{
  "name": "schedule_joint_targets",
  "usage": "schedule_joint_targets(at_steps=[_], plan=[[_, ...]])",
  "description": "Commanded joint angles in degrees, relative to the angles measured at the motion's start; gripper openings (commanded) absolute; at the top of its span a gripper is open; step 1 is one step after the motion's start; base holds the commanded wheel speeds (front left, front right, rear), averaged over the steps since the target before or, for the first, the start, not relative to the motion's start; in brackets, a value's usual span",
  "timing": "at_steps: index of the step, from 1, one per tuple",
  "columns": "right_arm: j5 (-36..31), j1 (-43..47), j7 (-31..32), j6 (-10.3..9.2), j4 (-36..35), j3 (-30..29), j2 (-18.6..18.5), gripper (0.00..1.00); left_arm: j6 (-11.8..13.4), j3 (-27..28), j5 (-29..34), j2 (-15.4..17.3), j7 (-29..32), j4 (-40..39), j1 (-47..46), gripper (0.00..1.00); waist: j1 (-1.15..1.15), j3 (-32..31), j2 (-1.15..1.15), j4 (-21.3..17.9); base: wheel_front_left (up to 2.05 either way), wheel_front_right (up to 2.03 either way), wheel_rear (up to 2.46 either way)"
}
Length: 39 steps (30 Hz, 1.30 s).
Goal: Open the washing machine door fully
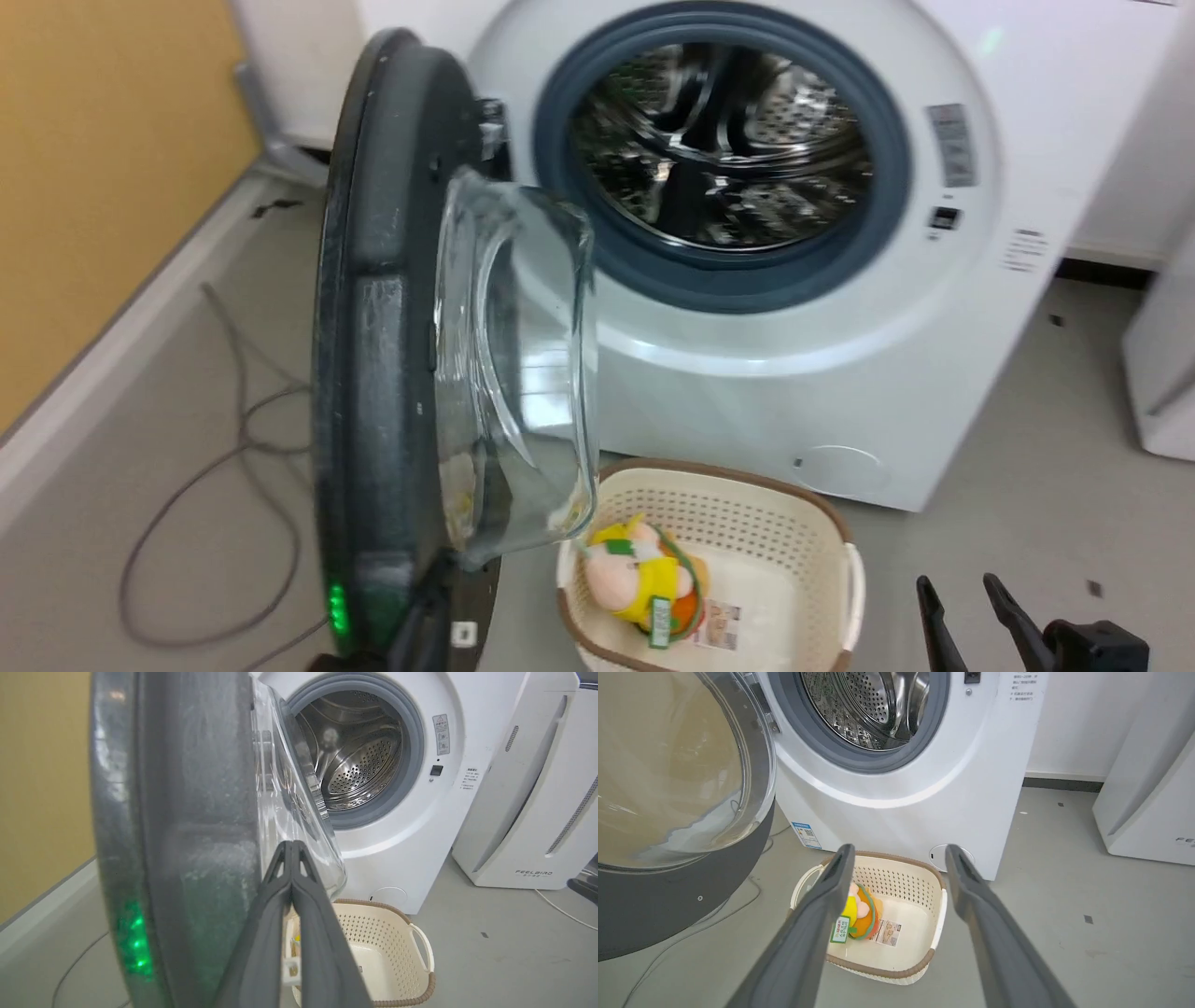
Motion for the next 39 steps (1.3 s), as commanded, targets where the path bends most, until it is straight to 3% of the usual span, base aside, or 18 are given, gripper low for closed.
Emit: schedule_joint_targets(at_steps=[1,12,19,26,31,39], plan=[[-1.0,-0.2,-0.4,0.05,-0.2,-0.1,0.2,1.0,0.6,1.4,-0.4,0.6,-1.1,-0.1,0.8,0.0,0.0,0.6,0.0,2.6,0.0,0.0,0.0],[-4.2,-1.7,0.3,0.05,-2.9,-0.5,0.2,1.0,0.8,13.9,-7.8,2.8,-7.8,8.7,-2.7,0.0,0.0,1.1,0.0,6.5,0.0,0.0,0.0],[-5.3,-2.1,1.5,0.05,-5.5,-0.1,0.2,1.0,-2.5,20.6,-12.1,5.4,-10.0,18.5,-8.9,0.0,0.0,1.6,0.0,6.2,0.0,0.0,0.0],[-5.3,-1.8,2.1,0.05,-7.0,-0.5,0.2,1.0,-6.2,23.6,-13.5,6.6,-11.0,28.9,-15.3,0.0,0.0,2.3,0.0,5.9,0.0,0.0,0.0],[-4.8,-1.6,2.1,0.05,-7.4,-0.4,0.2,1.0,-7.5,26.1,-13.2,5.3,-11.2,31.8,-16.8,0.0,0.0,2.3,0.0,5.5,0.0,0.0,0.0],[-4.5,-0.9,2.2,0.05,-7.4,-0.4,0.2,1.0,-7.8,28.4,-9.6,0.8,-11.3,25.8,-11.0,0.0,0.0,1.2,0.0,4.7,0.0,0.0,0.0]])
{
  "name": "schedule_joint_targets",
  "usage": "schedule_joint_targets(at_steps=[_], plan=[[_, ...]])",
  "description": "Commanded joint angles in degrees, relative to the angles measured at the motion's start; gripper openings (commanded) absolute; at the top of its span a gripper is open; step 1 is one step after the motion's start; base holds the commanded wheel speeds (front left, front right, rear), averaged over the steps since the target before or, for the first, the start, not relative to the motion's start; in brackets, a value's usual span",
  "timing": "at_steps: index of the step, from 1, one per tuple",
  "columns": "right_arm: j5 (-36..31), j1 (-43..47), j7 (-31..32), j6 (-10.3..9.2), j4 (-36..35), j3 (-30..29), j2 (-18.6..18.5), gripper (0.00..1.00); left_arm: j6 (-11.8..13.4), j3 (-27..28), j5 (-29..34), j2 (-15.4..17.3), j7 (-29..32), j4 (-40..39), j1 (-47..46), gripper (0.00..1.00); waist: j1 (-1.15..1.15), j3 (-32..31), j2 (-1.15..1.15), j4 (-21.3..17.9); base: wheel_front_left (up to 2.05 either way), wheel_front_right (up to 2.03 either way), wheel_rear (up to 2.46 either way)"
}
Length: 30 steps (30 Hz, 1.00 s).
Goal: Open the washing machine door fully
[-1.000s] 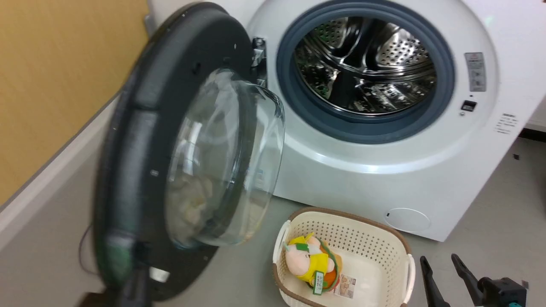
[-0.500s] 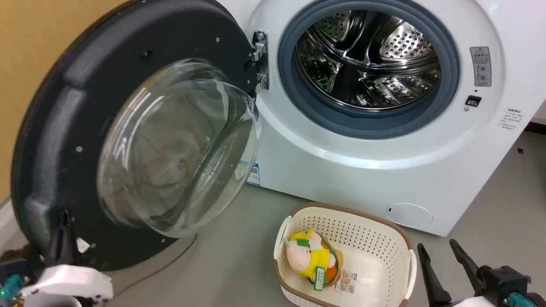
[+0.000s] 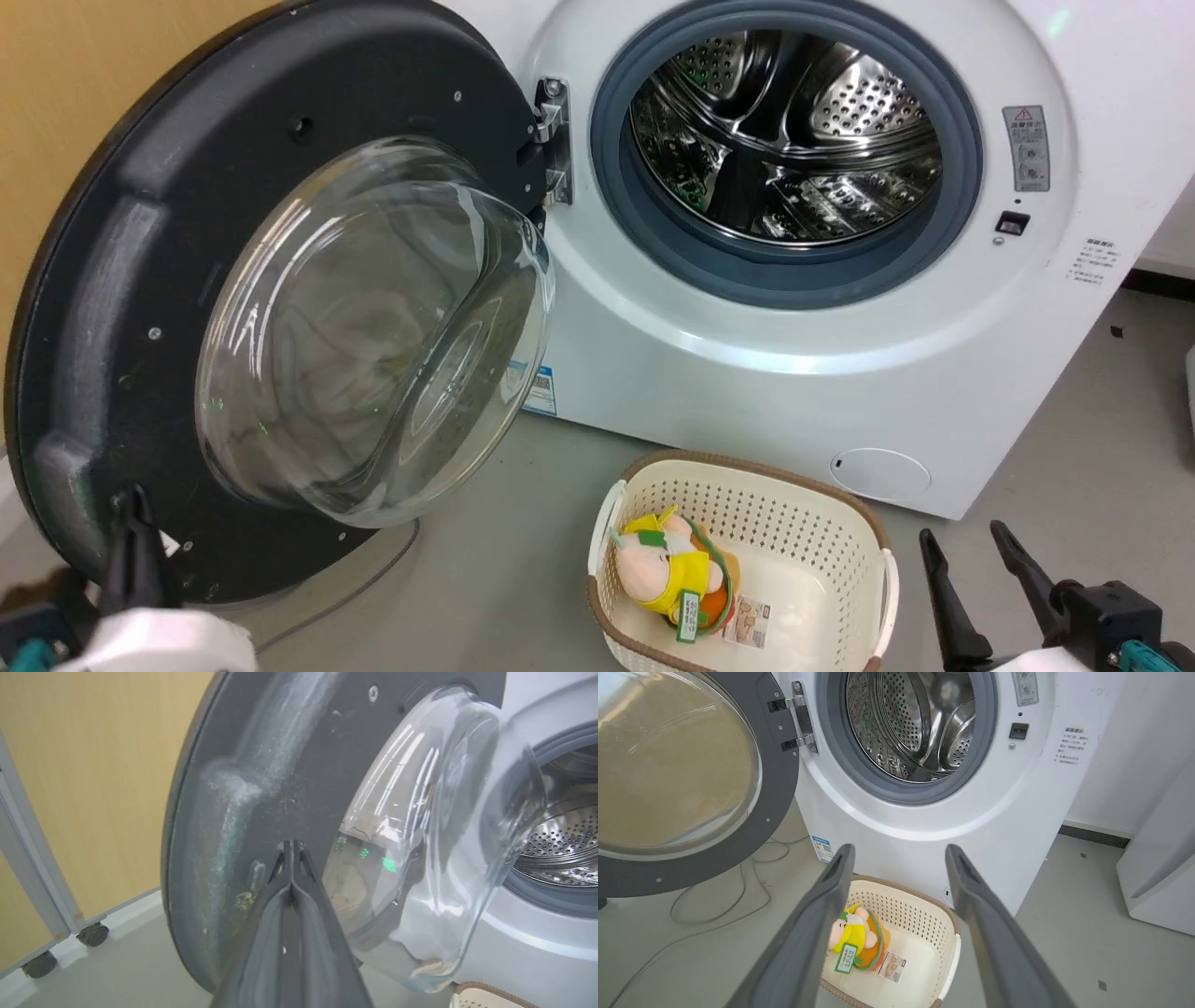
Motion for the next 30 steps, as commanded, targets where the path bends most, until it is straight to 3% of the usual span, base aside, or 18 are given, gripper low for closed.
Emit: schedule_joint_targets(at_steps=[1,3,4,5,6,11,19,30], plan=[[0.3,0.4,0.1,0.05,-0.4,-0.1,0.1,1.0,0.4,-0.1,1.1,-1.5,-0.3,-2.2,2.5,0.0,0.0,-0.4,0.0,-0.2,0.0,0.0,0.0],[0.4,0.6,0.1,0.05,-0.6,0.0,0.1,1.0,0.7,-0.8,1.9,-2.6,-0.3,-4.4,4.9,0.0,0.0,-0.8,0.0,-0.6,0.0,0.0,0.0],[0.4,0.7,0.2,0.05,-0.6,0.2,0.1,1.0,0.9,-1.2,2.3,-3.2,-0.3,-5.4,6.1,0.22,0.0,-0.9,0.0,-0.8,0.0,0.0,0.0],[0.4,0.8,0.1,0.05,-0.8,0.3,0.1,1.0,1.0,-1.7,2.7,-3.6,-0.3,-6.4,7.4,0.73,0.0,-1.1,0.0,-1.1,0.0,0.0,0.0],[0.5,0.9,0.1,0.05,-0.9,0.3,0.1,1.0,1.2,-2.2,3.1,-4.1,-0.3,-7.4,8.6,1.0,0.0,-1.3,0.0,-1.3,0.0,0.0,0.0],[1.1,2.2,-0.1,0.05,-1.7,-0.4,0.1,1.0,1.5,-6.2,5.4,-5.9,-0.3,-11.5,13.0,1.0,0.0,-2.3,0.0,-2.4,0.0,0.0,0.0],[0.8,3.1,0.2,0.05,-3.2,-0.2,0.1,1.0,0.6,-11.3,7.5,-8.0,-0.3,-10.8,14.0,1.0,0.0,-3.3,0.0,-5.5,0.0,0.0,0.0],[0.6,5.2,1.9,0.05,-6.6,-0.8,0.1,1.0,-0.4,-15.6,11.7,-6.6,2.0,-7.4,9.3,1.0,0.0,-4.1,0.0,-11.1,0.0,0.0,0.0]])
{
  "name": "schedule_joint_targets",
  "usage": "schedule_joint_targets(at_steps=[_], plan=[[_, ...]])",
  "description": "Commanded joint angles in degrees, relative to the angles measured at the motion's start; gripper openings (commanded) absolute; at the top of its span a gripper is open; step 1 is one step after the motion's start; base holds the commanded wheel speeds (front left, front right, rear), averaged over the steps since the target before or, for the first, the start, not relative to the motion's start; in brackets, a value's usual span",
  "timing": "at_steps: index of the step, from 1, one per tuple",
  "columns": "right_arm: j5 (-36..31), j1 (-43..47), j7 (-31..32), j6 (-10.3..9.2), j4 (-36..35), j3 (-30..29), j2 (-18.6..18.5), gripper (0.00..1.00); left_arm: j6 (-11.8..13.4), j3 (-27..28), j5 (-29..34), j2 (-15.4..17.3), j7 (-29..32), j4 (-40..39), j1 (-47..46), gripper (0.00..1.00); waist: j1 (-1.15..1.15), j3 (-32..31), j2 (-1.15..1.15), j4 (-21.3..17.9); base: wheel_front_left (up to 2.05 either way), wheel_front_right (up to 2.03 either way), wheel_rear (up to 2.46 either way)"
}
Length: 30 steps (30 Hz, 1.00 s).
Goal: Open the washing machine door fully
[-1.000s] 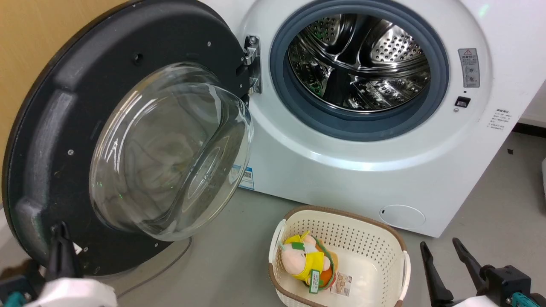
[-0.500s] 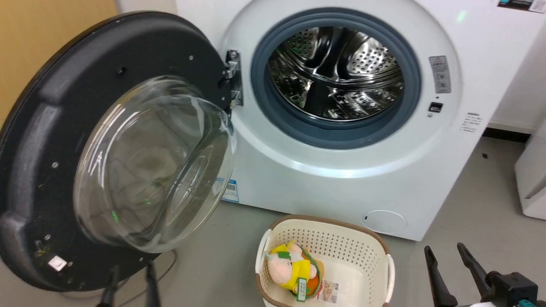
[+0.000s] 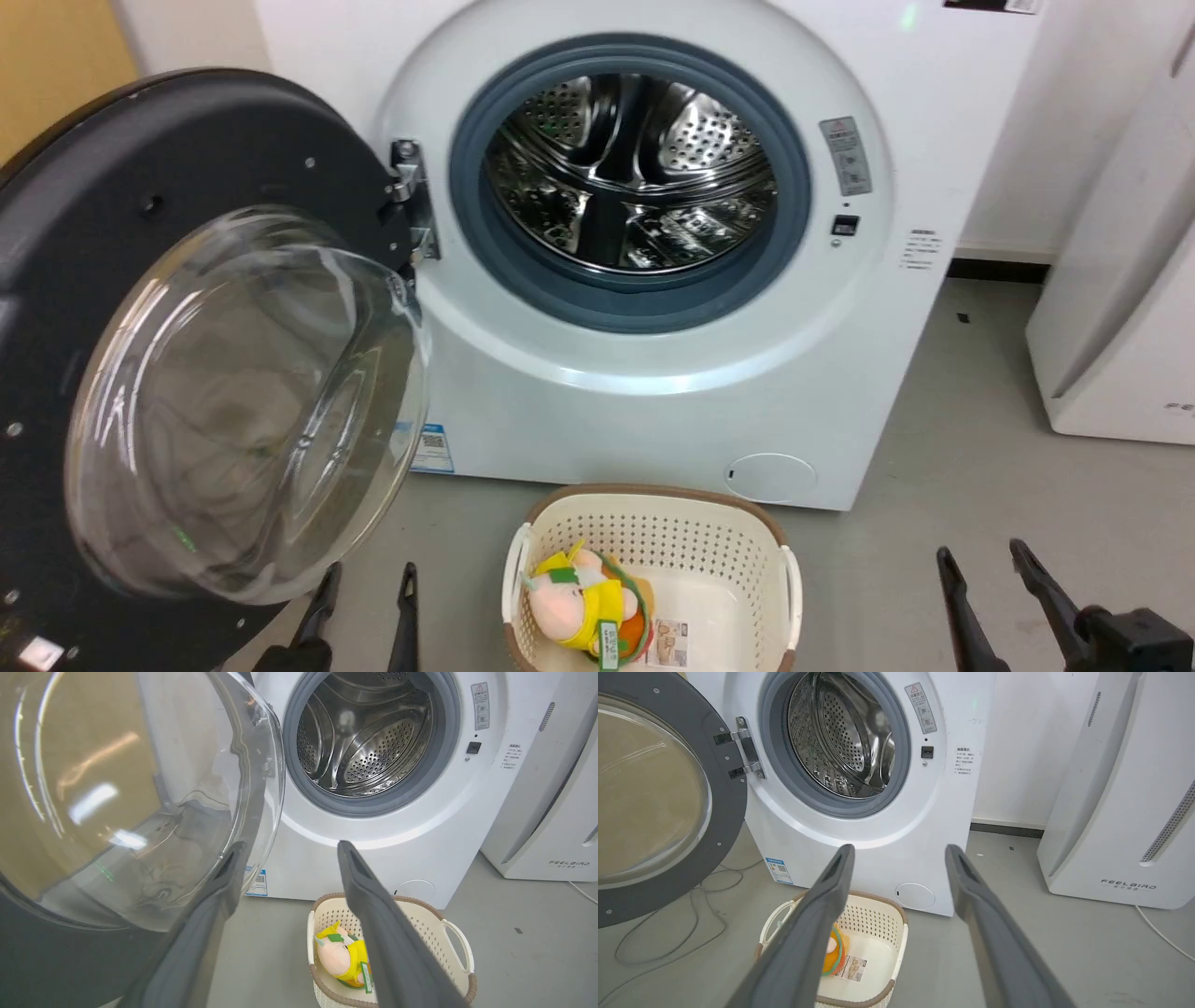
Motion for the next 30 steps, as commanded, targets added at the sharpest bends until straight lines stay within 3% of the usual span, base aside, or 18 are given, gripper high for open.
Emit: schedule_joint_targets(at_steps=[1,14,15,30], plan=[[0.0,1.4,0.3,0.05,-0.5,-0.2,0.1,1.0,-0.3,-0.3,0.5,0.3,0.3,0.4,-1.2,1.0,0.0,-0.1,0.0,-1.0,0.0,0.0,0.0],[0.7,2.8,0.5,0.05,-0.9,-0.9,0.1,1.0,-0.7,-1.7,0.1,0.2,1.0,1.5,-2.4,1.0,0.0,-0.2,0.0,-2.7,0.0,0.0,0.0],[0.2,1.9,0.6,0.0,-0.8,-0.8,0.0,0.0,-0.7,-1.7,0.2,0.1,1.0,1.5,-1.5,0.0,0.0,-0.2,0.0,-2.7,0.0,0.0,0.0],[-0.6,0.5,0.8,0.0,-0.1,-0.4,0.0,0.0,-1.6,-0.5,1.5,-0.8,2.2,1.1,-2.3,0.0,0.0,0.3,0.0,-3.1,0.0,0.0,0.0]])
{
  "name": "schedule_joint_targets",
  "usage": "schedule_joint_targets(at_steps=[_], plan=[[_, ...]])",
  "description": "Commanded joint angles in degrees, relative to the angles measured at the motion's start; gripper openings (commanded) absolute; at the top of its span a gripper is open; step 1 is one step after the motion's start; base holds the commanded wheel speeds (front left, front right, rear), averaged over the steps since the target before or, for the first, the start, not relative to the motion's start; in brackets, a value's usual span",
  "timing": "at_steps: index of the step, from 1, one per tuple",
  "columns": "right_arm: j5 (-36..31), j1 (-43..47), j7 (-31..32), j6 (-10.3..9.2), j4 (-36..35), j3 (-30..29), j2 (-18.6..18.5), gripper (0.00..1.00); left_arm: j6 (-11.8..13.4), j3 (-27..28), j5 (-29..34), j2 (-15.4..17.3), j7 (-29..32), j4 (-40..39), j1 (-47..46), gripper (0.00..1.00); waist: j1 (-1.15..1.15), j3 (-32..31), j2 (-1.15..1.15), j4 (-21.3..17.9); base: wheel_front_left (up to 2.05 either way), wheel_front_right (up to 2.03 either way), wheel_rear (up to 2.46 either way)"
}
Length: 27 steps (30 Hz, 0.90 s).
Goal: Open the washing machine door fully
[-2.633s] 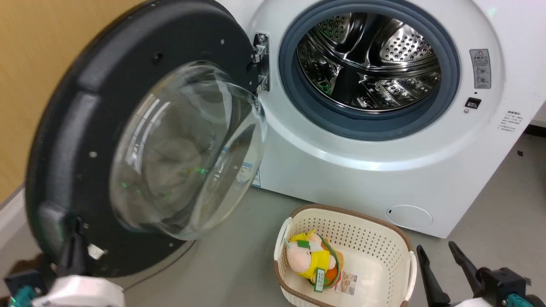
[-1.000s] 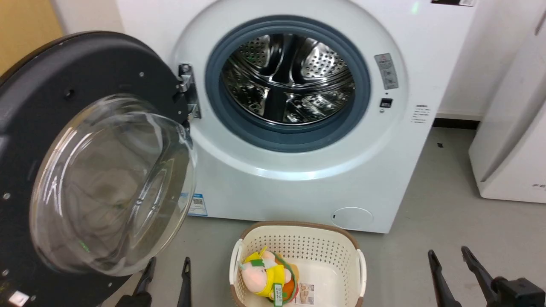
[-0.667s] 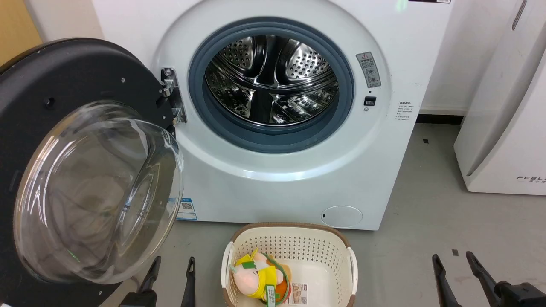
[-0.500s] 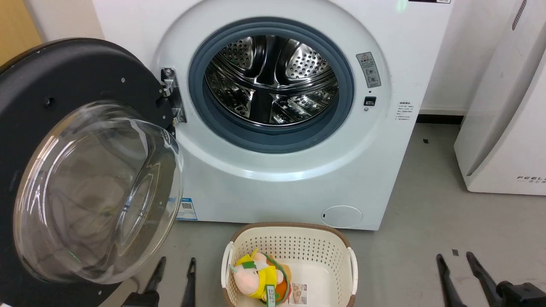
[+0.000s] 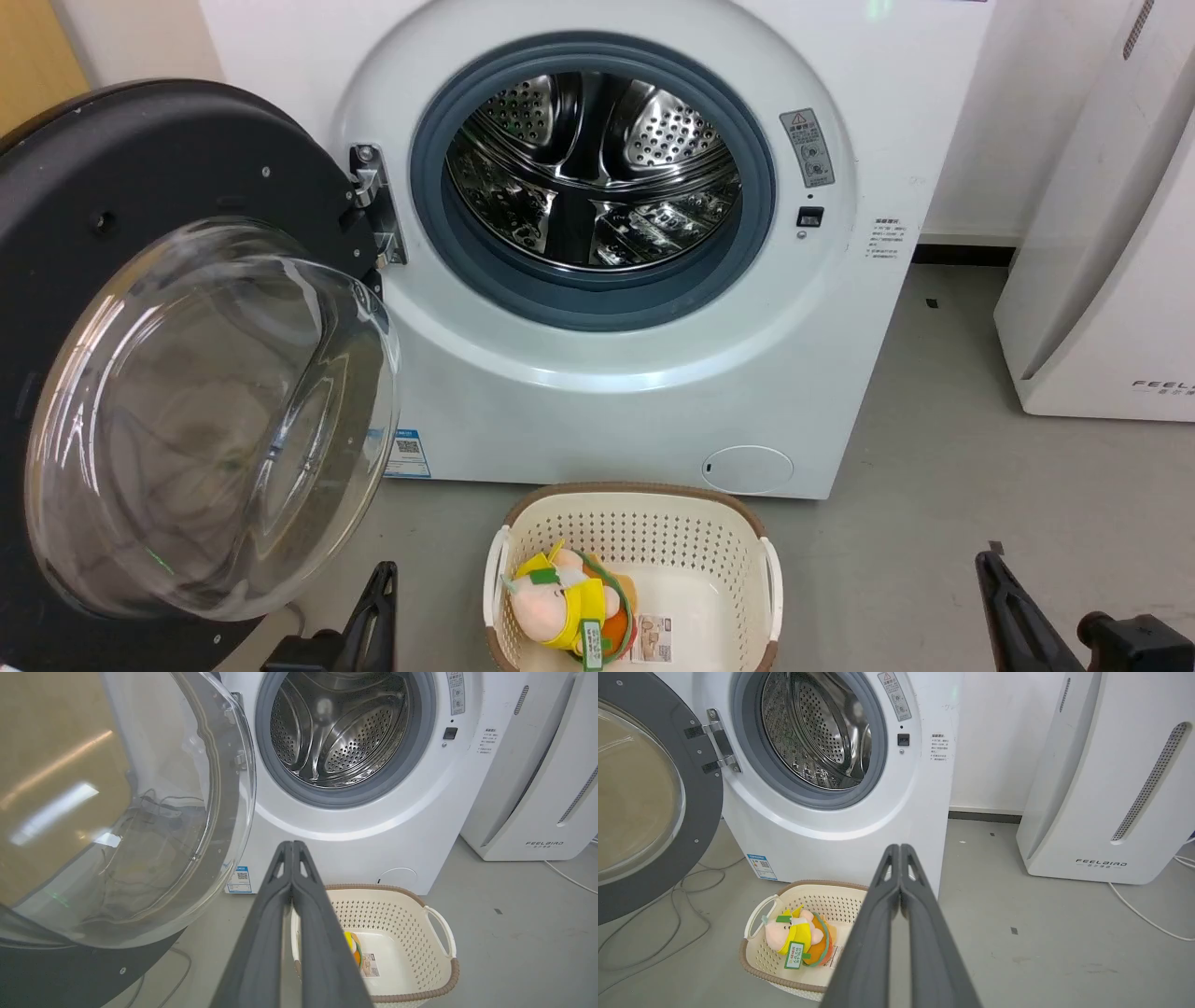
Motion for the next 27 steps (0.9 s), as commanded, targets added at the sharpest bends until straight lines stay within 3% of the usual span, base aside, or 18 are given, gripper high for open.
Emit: schedule_joint_targets(at_steps=[1,27], plan=[[-0.4,-1.0,0.0,0.0,0.3,0.1,0.0,0.0,-0.3,0.3,0.6,-0.3,0.2,-0.3,-0.9,0.0,0.0,0.0,0.0,0.0,0.0,0.0,0.0],[-1.6,-3.7,0.2,0.01,1.6,0.9,0.0,0.0,-2.2,3.1,3.3,-2.1,2.6,-1.0,-2.6,0.0,0.0,1.0,0.0,-0.8,0.0,0.0,0.0]])
